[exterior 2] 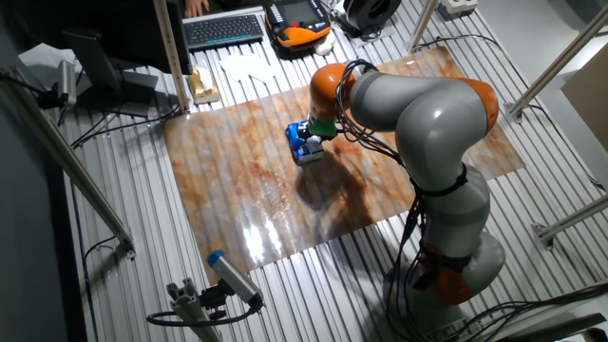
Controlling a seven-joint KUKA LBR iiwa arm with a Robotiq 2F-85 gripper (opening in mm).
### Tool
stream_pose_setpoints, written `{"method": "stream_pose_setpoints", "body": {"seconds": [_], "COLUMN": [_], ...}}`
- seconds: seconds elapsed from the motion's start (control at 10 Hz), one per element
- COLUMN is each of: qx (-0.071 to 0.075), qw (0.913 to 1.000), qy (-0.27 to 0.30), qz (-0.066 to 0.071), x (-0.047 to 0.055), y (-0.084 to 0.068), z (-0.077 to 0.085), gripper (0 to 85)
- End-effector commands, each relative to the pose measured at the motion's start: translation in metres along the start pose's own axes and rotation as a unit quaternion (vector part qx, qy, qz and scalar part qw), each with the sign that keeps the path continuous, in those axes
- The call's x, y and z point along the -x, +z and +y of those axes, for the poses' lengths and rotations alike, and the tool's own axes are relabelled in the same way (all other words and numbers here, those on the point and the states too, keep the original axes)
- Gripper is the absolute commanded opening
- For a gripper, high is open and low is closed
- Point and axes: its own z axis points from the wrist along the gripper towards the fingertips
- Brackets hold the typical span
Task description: Pull out a napkin
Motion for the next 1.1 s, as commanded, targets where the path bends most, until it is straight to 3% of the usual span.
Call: {"method": "stream_pose_setpoints", "body": {"seconds": [0.0, 1.0], "qx": [0.001, -0.005], "qw": [1.0000, 1.0000], "qy": [0.000, -0.005], "qz": [0.000, 0.000], "x": [-0.0001, -0.0001], "y": [0.0001, -0.0015], "z": [-0.0001, 0.0008], "gripper": [34.0, 34.0]}}
